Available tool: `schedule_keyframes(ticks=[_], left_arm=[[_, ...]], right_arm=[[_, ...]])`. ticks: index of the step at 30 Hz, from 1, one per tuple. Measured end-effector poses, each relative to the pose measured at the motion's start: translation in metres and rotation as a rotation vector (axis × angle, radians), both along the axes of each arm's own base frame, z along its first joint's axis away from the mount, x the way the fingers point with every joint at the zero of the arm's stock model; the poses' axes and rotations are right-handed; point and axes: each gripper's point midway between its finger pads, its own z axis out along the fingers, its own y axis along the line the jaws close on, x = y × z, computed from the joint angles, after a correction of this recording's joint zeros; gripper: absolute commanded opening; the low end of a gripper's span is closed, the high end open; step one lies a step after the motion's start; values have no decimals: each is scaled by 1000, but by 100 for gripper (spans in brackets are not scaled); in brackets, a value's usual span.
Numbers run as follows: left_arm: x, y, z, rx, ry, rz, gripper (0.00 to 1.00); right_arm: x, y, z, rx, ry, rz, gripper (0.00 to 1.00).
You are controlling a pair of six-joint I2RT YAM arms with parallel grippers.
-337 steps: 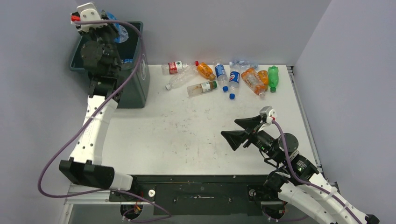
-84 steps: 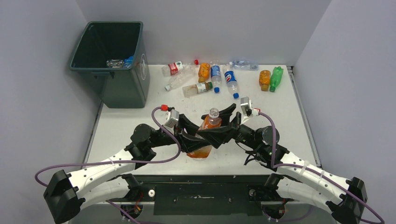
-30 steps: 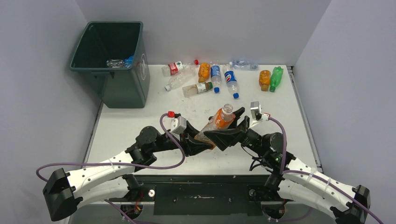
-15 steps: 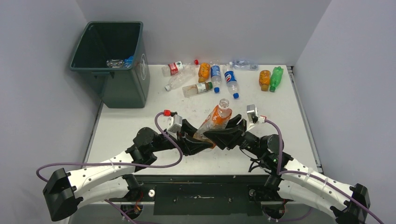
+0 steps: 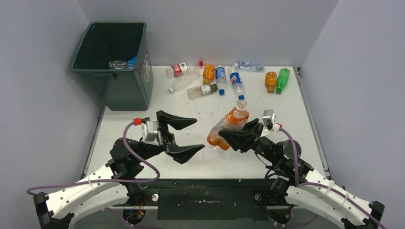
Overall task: Put the plastic bottles in the bin
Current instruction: Pick up the plastic bottle at the center of the board.
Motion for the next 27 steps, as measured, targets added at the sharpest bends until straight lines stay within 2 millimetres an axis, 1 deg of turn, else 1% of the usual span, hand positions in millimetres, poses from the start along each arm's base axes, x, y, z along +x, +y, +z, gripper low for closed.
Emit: schedule_keyframes(ticks=[2,4,7,9,11,12,14,16,17,18,20,22,23,25,27], left_arm=[[4,10,24,-34,-22,55,96],[8,18,59,-73,-43,96,96],[13,20,107,-102,-50,127,96],[20,15,138,-103,-44,138,96],[27,4,154,-81,-30,137,97],[30,-3,157,-64,-20,133,97],[37,-20,151,-5,5,113,100],[44,-39,138,67,37,87,100],[47,-48,129,103,55,76,95],[52,-57,116,145,79,66,93],[60,-74,85,236,138,50,88],[64,-83,62,301,179,42,81],[65,-86,52,329,199,39,75],[66,-90,40,365,224,33,64],[65,-90,35,379,232,25,54]], right_arm=[[1,-4,0,-28,-15,-23,24],[3,-9,-1,-62,-33,-48,24],[7,-11,-8,-118,-40,-77,24],[10,-12,-16,-159,-37,-89,24],[12,-12,-24,-196,-32,-96,24],[12,-11,-28,-212,-28,-97,24],[14,-10,-34,-238,-23,-99,24],[15,-9,-39,-256,-19,-99,24],[15,-9,-40,-261,-19,-100,24],[16,-9,-41,-265,-17,-99,24],[17,-7,-44,-275,-14,-99,24],[17,-7,-46,-280,-11,-99,24],[17,-7,-46,-280,-10,-98,24],[17,-7,-46,-280,-11,-98,23],[17,-7,-46,-280,-11,-98,23]])
